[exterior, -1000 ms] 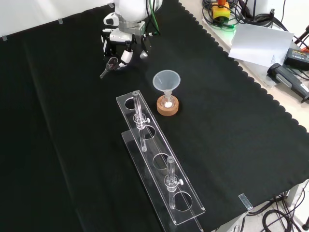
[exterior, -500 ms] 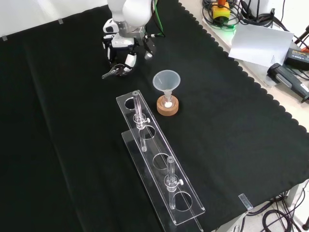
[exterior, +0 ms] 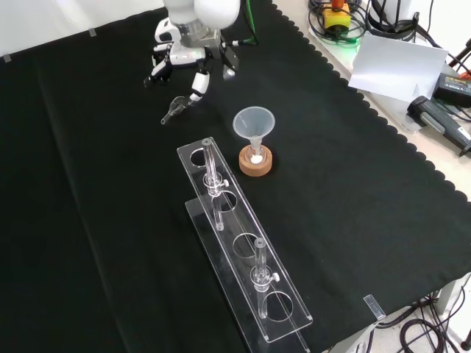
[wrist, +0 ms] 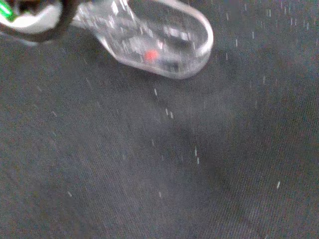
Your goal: Put the weighing funnel back on the table.
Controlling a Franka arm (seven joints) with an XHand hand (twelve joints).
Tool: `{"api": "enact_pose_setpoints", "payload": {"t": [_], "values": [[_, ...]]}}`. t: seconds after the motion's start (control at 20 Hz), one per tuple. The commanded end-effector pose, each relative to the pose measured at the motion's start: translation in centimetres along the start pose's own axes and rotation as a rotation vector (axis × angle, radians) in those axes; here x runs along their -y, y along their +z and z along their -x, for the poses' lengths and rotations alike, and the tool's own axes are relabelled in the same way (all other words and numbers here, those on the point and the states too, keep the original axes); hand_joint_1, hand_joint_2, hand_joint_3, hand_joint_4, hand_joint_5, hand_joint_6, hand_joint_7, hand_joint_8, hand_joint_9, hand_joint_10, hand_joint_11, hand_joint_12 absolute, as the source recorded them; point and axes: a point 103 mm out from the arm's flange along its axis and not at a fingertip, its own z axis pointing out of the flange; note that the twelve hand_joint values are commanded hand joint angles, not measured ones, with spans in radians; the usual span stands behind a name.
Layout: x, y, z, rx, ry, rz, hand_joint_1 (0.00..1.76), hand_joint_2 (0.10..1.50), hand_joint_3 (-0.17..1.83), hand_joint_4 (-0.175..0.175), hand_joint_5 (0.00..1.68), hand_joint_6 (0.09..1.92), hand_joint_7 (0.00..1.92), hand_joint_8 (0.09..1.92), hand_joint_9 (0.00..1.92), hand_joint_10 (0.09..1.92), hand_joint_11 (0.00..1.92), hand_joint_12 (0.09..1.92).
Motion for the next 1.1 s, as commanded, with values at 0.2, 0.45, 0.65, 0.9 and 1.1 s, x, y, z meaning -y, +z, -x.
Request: {"api": "enact_pose_setpoints", "payload": {"t": [0.2, 0.45, 0.65, 0.9, 1.1], "values": [[2.4, -9.0, -0.5, 0.068, -0.107, 0.046, 0.65, 0.50, 0.42, 0.086, 0.40, 0.09, 0.85, 0.09, 0.78, 0.09, 0.00, 1.20], [2.4, -9.5, -1.5, 0.084, -0.119, 0.036, 0.64, 0.51, 0.41, 0.087, 0.42, 0.09, 0.84, 0.09, 0.77, 0.09, 0.00, 1.19], [2.4, -8.6, -2.7, 0.107, -0.131, 0.014, 0.64, 0.51, 0.41, 0.088, 0.44, 0.09, 0.85, 0.09, 0.77, 0.09, 0.00, 1.19], [3.0, -7.7, -4.1, 0.130, -0.139, -0.001, 0.64, 0.52, 0.40, 0.088, 0.44, 0.09, 0.85, 0.09, 0.77, 0.09, 0.00, 1.19], [3.4, -7.6, -4.9, 0.122, -0.134, 0.007, 0.65, 0.52, 0.40, 0.088, 0.45, 0.09, 0.85, 0.09, 0.78, 0.09, 0.00, 1.18]]}}
